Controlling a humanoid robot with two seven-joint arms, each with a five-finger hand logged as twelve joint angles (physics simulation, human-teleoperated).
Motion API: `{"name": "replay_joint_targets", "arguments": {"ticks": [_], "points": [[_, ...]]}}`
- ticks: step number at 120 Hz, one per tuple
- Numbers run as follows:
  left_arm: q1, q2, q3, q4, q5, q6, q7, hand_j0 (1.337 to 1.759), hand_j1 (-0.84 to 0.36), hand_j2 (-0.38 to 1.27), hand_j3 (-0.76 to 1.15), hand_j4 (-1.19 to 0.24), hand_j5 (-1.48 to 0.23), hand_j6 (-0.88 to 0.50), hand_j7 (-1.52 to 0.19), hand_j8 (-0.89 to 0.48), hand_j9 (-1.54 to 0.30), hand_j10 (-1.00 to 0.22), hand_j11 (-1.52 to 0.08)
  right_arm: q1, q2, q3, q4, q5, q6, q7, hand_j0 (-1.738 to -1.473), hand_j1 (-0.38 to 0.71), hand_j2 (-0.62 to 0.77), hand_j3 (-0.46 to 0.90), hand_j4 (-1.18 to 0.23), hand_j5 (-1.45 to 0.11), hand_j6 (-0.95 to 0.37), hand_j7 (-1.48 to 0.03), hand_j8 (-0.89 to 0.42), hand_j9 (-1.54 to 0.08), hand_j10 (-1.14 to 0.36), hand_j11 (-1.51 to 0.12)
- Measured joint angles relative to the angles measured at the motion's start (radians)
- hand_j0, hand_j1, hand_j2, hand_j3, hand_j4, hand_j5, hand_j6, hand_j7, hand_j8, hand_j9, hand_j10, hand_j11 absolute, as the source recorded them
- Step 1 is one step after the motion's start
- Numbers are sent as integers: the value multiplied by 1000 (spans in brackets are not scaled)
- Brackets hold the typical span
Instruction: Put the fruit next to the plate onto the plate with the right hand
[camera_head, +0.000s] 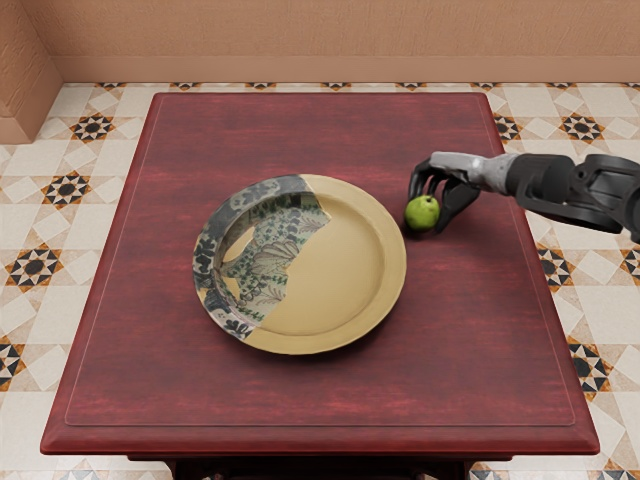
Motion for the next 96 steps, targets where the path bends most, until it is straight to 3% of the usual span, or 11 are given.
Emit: {"name": "replay_joint_targets", "arguments": {"ticks": [32, 51, 72, 96], "points": [[2, 0, -4, 0, -1, 0, 0, 1658, 334, 3, 0, -13, -17, -13, -17, -13, -17, -13, -17, 7, -50, 32, 77, 4, 4, -4, -1656, 300, 370, 0, -544, -1159, -388, -1101, -472, -1134, -832, -1138], [4, 0, -4, 0, 0, 0, 0, 1658, 334, 3, 0, -13, -17, -13, -17, -13, -17, -13, -17, 15, -95, 55, 146, 5, 1, -13, -1657, 321, 464, 1, -582, -1153, -430, -1113, -629, -1144, -843, -1148], [6, 0, -5, 0, 0, 0, 0, 1658, 334, 3, 0, -13, -17, -13, -17, -13, -17, -13, -17, 23, -129, 83, 195, 6, 4, -25, -1657, 344, 564, 0, -624, -1151, -470, -1125, -686, -1148, -857, -1149], [11, 0, -6, 1, 1, 0, 0, 1658, 334, 3, 0, -13, -17, -13, -17, -13, -17, -13, -17, 30, -163, 112, 264, 7, 8, -35, -1658, 349, 579, 0, -624, -1154, -469, -1131, -694, -1153, -862, -1154]]}}
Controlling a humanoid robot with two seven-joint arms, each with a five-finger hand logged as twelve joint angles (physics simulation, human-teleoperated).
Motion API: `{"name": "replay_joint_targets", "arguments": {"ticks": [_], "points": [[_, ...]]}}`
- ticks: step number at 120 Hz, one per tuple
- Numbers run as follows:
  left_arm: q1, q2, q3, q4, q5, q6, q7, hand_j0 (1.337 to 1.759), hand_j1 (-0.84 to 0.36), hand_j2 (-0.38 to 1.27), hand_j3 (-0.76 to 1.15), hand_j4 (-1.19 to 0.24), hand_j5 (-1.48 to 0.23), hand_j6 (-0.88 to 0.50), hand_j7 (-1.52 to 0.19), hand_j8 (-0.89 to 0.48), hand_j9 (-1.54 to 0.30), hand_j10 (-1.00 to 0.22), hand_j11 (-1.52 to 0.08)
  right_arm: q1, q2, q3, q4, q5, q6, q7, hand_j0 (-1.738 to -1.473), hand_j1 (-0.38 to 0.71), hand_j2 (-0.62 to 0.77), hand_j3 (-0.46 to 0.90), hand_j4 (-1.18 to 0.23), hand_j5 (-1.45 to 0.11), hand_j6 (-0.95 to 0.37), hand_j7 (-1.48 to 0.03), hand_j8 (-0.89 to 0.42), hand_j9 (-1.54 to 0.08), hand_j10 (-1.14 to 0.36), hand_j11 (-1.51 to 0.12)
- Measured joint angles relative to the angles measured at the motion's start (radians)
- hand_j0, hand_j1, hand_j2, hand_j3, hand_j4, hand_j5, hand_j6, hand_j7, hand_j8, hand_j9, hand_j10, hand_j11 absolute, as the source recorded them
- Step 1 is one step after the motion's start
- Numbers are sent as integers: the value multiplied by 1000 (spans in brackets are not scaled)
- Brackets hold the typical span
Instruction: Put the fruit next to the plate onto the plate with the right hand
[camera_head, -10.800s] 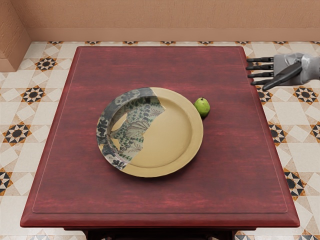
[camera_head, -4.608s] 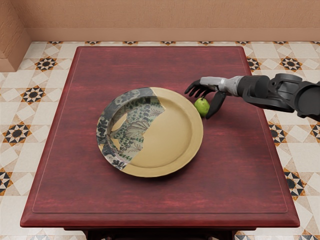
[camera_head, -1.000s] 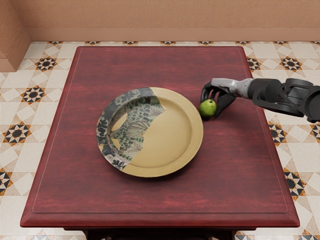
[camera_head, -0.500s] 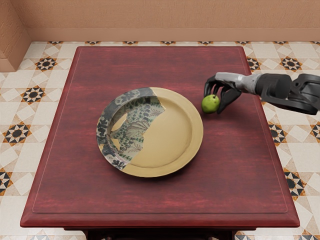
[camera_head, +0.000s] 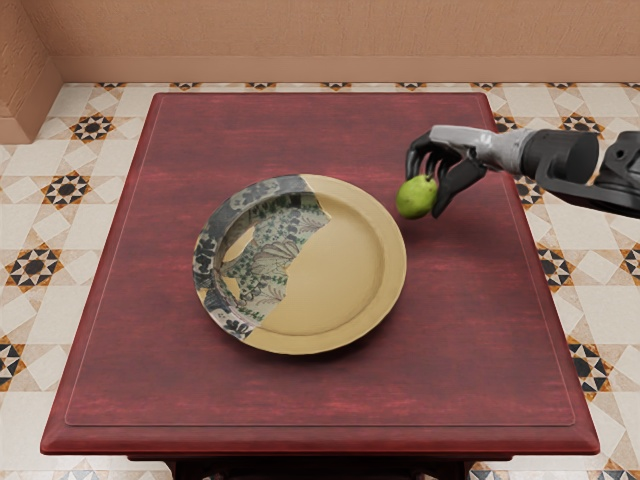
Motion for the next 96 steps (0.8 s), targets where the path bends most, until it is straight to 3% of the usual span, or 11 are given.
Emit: {"name": "replay_joint_targets", "arguments": {"ticks": [54, 96], "points": [[0, 0, 6, 6, 3, 0, 0, 1658, 334, 3, 0, -13, -17, -13, -17, -13, -17, -13, -17, 25, -60, 71, 196, 28, -6, -84, -1658, 345, 581, 0, -625, -1156, -470, -1134, -704, -1162, -862, -1164], [1, 0, 6, 6, 3, 0, 0, 1658, 334, 3, 0, -13, -17, -13, -17, -13, -17, -13, -17, 75, 1, 82, 232, 65, -10, -179, -1658, 346, 577, 0, -620, -1157, -467, -1134, -705, -1161, -863, -1162]]}}
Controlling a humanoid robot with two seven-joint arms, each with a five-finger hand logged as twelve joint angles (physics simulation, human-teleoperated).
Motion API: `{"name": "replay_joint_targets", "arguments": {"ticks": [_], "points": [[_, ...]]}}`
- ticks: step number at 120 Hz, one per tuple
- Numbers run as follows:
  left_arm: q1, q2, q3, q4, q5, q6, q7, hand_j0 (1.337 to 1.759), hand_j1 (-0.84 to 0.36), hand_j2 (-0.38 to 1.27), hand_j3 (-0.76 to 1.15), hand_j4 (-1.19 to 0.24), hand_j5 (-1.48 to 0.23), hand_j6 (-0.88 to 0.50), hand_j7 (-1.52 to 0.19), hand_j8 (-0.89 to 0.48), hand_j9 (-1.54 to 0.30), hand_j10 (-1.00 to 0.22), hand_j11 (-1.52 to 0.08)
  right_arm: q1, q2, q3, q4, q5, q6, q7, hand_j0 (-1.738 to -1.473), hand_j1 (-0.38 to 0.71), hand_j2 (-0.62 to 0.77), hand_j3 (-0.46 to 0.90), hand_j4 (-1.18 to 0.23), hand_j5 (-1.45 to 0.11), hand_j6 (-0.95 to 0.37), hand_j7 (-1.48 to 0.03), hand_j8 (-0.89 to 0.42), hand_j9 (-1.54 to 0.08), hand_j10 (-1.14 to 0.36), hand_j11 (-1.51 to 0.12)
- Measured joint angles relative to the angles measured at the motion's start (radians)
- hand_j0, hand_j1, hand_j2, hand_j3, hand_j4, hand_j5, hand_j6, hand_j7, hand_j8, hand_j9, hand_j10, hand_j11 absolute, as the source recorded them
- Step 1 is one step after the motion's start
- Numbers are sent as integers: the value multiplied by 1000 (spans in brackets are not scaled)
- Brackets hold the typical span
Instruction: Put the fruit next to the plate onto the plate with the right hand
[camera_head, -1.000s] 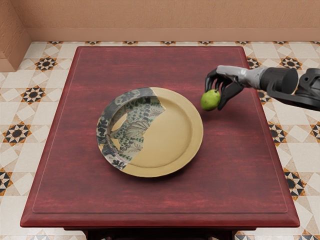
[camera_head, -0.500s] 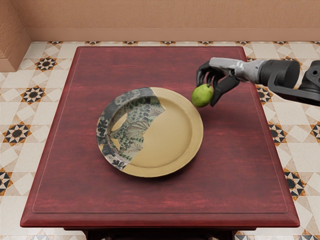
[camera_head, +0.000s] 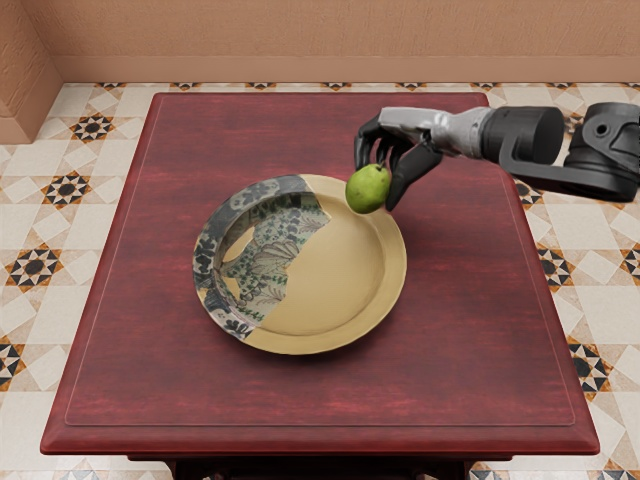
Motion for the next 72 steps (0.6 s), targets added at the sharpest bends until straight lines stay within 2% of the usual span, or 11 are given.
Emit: {"name": "replay_joint_targets", "arguments": {"ticks": [72], "points": [[3, 0, 0, 0, 0, 0, 0, 1658, 334, 3, 0, -13, -17, -13, -17, -13, -17, -13, -17, 75, 163, -10, -10, 39, 1, -107, -1658, 345, 580, 0, -624, -1155, -470, -1134, -711, -1164, -861, -1166]]}}
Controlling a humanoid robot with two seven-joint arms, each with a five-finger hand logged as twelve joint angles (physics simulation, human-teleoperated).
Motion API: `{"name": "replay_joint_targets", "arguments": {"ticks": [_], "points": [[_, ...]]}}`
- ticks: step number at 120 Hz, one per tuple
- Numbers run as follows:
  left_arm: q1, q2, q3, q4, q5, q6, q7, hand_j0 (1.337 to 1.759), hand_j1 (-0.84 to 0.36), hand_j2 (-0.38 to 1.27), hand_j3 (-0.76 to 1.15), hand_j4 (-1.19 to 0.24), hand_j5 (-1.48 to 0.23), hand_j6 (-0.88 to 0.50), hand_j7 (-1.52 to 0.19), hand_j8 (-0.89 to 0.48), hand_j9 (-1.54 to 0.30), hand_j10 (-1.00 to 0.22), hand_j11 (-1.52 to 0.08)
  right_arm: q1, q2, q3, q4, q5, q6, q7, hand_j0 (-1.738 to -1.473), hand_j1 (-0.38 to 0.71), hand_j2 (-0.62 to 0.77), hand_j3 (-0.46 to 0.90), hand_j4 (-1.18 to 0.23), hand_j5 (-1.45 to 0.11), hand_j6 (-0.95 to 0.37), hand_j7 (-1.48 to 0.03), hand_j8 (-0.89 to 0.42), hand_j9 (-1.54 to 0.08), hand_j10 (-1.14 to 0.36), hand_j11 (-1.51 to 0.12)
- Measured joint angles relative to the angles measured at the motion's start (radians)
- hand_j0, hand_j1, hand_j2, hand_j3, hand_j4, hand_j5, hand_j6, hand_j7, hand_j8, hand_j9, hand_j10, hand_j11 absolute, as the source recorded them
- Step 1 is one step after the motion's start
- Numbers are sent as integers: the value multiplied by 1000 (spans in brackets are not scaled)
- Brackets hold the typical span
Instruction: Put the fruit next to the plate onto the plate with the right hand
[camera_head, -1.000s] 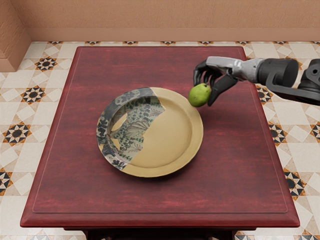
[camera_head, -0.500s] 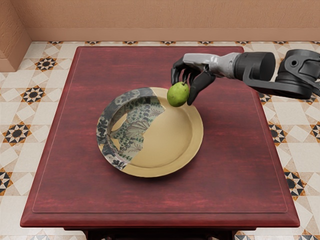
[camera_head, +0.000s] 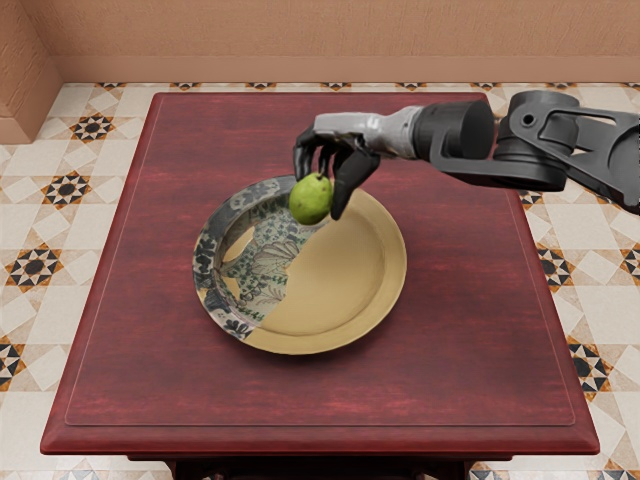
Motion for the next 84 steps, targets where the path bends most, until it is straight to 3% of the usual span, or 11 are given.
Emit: {"name": "replay_joint_targets", "arguments": {"ticks": [15, 31, 48, 61, 84], "points": [[0, 0, 0, 0, 0, 0, 0, 1658, 334, 3, 0, -13, -17, -13, -17, -13, -17, -13, -17, 1, 22, -2, -4, 3, -1, -9, -1658, 341, 561, 0, -619, -1140, -471, -1121, -705, -1150, -850, -1152], [0, 0, 0, 0, 0, 0, 0, 1658, 334, 3, 0, -13, -17, -13, -17, -13, -17, -13, -17, -3, 34, 1, 4, 71, -78, -18, -1658, 34, 290, 0, -344, -621, -267, -611, -388, -626, -464, -627], [0, 0, 0, 0, 0, 0, 0, 1658, 334, 3, 0, -13, -17, -13, -17, -13, -17, -13, -17, -4, 39, 0, 12, 98, -102, -20, -1658, -158, 146, 0, -172, -311, -134, -305, -194, -313, -232, -313], [0, 0, 0, 0, 0, 0, 0, 1658, 334, 3, 0, -13, -17, -13, -17, -13, -17, -13, -17, -6, 22, 5, 60, 125, -107, -25, -1658, -237, 86, 0, -102, -183, -80, -180, -115, -184, -137, -184], [0, 0, 0, 0, 0, 0, 0, 1658, 334, 2, 0, -13, -17, -13, -17, -13, -17, -13, -17, -19, -132, 10, 193, 318, -52, -54, -1658, -305, 34, 0, -40, -72, -32, -70, -46, -72, -54, -72]]}}
